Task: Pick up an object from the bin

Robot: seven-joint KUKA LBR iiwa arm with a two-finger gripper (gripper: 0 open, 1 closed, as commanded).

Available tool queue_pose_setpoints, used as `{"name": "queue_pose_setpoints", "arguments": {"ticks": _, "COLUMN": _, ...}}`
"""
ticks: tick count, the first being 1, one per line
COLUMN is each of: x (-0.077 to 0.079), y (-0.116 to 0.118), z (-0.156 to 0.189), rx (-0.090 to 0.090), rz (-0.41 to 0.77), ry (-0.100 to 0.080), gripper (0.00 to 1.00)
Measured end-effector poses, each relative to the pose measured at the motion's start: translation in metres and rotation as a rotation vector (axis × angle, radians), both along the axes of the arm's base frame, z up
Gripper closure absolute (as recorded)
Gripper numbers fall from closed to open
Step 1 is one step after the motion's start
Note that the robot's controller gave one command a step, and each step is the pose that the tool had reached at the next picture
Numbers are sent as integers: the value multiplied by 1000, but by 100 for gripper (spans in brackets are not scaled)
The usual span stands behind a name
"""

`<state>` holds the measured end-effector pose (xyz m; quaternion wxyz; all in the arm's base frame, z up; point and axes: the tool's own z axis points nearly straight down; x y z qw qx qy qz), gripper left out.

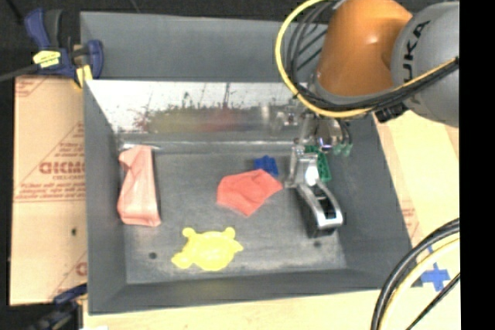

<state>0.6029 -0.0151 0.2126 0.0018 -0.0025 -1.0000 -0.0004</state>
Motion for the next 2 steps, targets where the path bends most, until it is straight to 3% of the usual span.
{"name": "queue_pose_setpoints", "arguments": {"ticks": 1, "x": 1, "y": 0, "z": 5, "rx": 0, "rz": 0, "ry": -8, "gripper": 0}}
{"name": "queue_pose_setpoints", "arguments": {"ticks": 2, "x": 1, "y": 2, "z": -38, "rx": -3, "rz": 50, "ry": -15, "gripper": 0}}
